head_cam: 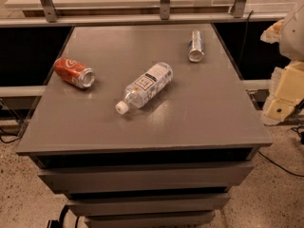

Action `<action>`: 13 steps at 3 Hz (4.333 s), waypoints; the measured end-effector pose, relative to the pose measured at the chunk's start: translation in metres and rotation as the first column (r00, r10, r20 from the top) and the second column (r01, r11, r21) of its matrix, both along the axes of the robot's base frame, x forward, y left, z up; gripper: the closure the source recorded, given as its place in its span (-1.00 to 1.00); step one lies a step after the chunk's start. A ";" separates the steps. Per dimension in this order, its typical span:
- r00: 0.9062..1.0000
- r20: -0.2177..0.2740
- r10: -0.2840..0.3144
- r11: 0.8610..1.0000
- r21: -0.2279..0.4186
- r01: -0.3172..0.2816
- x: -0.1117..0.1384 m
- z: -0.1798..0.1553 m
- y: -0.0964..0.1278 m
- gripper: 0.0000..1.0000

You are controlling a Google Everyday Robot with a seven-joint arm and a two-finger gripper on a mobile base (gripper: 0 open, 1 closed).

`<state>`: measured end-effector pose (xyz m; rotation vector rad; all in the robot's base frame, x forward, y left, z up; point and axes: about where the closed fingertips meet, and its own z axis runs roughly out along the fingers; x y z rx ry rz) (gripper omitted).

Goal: Pick redbull can

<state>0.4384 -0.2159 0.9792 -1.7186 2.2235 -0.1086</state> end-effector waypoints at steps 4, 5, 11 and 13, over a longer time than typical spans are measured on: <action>0.953 0.080 -0.291 0.946 0.172 0.275 0.063 0.016 -0.005 -1.00; 0.902 0.093 -0.421 0.879 0.289 0.380 0.104 0.027 -0.008 -1.00; 0.664 -0.063 -0.745 0.549 0.507 0.665 0.249 -0.003 0.036 -1.00; 0.464 -0.254 -0.849 0.307 0.476 0.824 0.286 -0.040 0.077 -1.00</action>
Offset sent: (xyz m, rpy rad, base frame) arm 0.0081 -0.0033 -0.0044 0.0249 0.0155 -0.0386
